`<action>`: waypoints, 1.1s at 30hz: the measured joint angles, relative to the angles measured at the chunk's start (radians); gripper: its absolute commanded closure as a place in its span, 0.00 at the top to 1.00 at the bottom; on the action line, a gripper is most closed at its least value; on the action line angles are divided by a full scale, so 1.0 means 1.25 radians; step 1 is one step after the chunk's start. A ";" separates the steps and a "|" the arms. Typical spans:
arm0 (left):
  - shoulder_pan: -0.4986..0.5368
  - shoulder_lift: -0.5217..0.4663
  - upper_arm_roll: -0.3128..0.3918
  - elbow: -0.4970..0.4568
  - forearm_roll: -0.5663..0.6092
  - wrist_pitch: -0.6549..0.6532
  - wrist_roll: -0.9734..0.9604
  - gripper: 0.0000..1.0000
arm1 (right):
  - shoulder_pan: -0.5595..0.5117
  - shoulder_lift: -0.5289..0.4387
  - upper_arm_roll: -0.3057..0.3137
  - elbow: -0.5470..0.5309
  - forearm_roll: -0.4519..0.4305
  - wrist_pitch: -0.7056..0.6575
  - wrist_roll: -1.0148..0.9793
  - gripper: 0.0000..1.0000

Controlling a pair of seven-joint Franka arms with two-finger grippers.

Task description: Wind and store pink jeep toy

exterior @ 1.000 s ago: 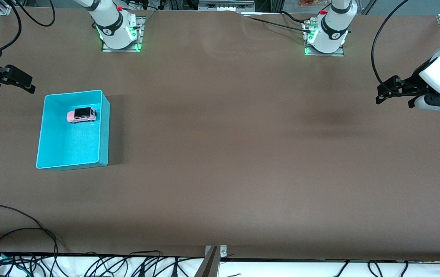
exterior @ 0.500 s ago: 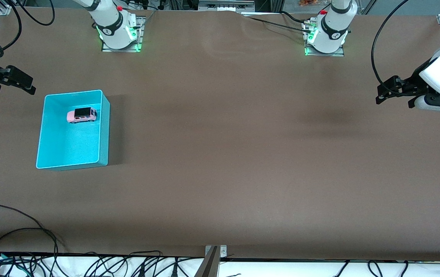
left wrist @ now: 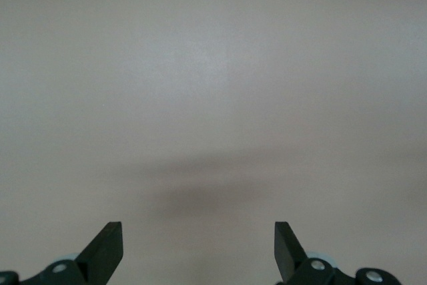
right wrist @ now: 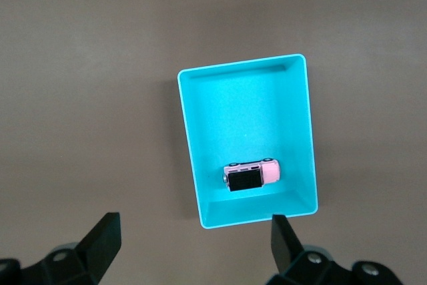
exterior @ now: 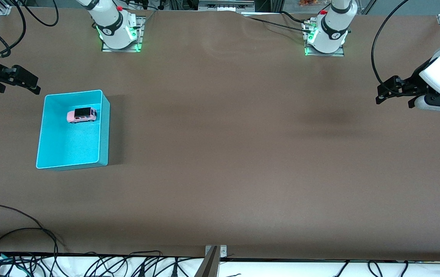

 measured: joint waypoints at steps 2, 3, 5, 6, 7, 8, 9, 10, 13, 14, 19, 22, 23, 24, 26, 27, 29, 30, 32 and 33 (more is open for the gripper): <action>0.000 0.000 0.000 0.000 0.000 0.000 0.000 1.00 | -0.002 0.000 0.002 0.000 0.000 0.000 0.000 1.00; 0.000 0.000 0.000 0.000 0.000 0.000 0.000 1.00 | -0.002 0.000 0.002 0.000 0.000 0.000 0.000 1.00; 0.000 0.000 0.000 0.000 0.000 0.000 0.000 1.00 | -0.002 0.001 0.002 0.000 0.000 0.000 0.000 1.00; 0.000 0.000 0.000 0.000 0.000 0.000 0.000 1.00 | -0.002 0.001 0.002 -0.001 0.000 0.000 0.000 1.00; 0.000 0.000 0.000 0.000 0.000 0.000 0.000 1.00 | -0.002 0.001 0.002 -0.001 0.000 0.000 -0.001 1.00; 0.000 0.000 0.000 0.000 0.000 0.000 0.000 1.00 | -0.002 0.002 0.003 -0.001 0.000 0.000 -0.001 1.00; 0.000 0.000 0.000 0.000 0.000 0.000 0.000 1.00 | -0.002 0.002 0.004 -0.001 0.000 0.000 -0.001 1.00; 0.000 0.000 0.000 0.000 0.000 0.000 0.000 1.00 | -0.002 0.003 0.005 -0.001 0.000 0.000 -0.001 1.00; 0.000 0.000 0.000 0.000 0.000 0.000 0.000 1.00 | -0.002 0.005 0.008 -0.001 0.000 0.000 -0.001 1.00; 0.000 0.000 0.000 0.000 0.000 0.000 0.000 1.00 | -0.002 0.005 0.008 -0.001 0.000 0.000 -0.001 1.00; 0.000 0.000 0.000 0.000 0.000 0.000 0.000 1.00 | -0.002 0.010 0.009 -0.001 0.000 0.000 -0.001 1.00; 0.000 0.000 0.000 0.000 0.000 0.000 0.000 1.00 | -0.002 0.011 0.010 -0.001 0.000 0.000 -0.001 1.00; 0.000 0.000 0.000 0.000 0.000 0.000 0.000 1.00 | -0.002 0.011 0.010 -0.001 0.000 0.000 -0.001 1.00; 0.000 0.000 0.000 0.000 0.000 0.000 0.000 1.00 | -0.002 0.011 0.010 -0.001 0.000 0.000 -0.001 1.00; 0.000 0.000 0.000 0.000 0.000 0.000 0.000 1.00 | -0.002 0.011 0.011 -0.001 0.000 0.000 -0.001 1.00; 0.000 0.000 0.000 0.000 0.000 0.000 0.000 1.00 | -0.002 0.011 0.011 -0.001 0.000 0.000 -0.001 1.00; 0.000 0.000 0.000 0.000 0.000 0.000 0.000 1.00 | -0.002 0.011 0.013 -0.001 0.000 0.000 -0.001 1.00; 0.000 0.000 0.000 0.000 0.000 0.000 0.000 1.00 | -0.002 0.011 0.013 -0.001 0.000 0.000 -0.001 1.00; 0.000 0.000 0.000 0.000 0.000 0.000 0.000 1.00 | -0.002 0.011 0.014 -0.001 0.000 0.000 -0.001 1.00; 0.000 0.000 0.000 0.000 0.000 0.000 0.000 1.00 | -0.002 0.011 0.014 -0.001 0.000 0.000 -0.001 1.00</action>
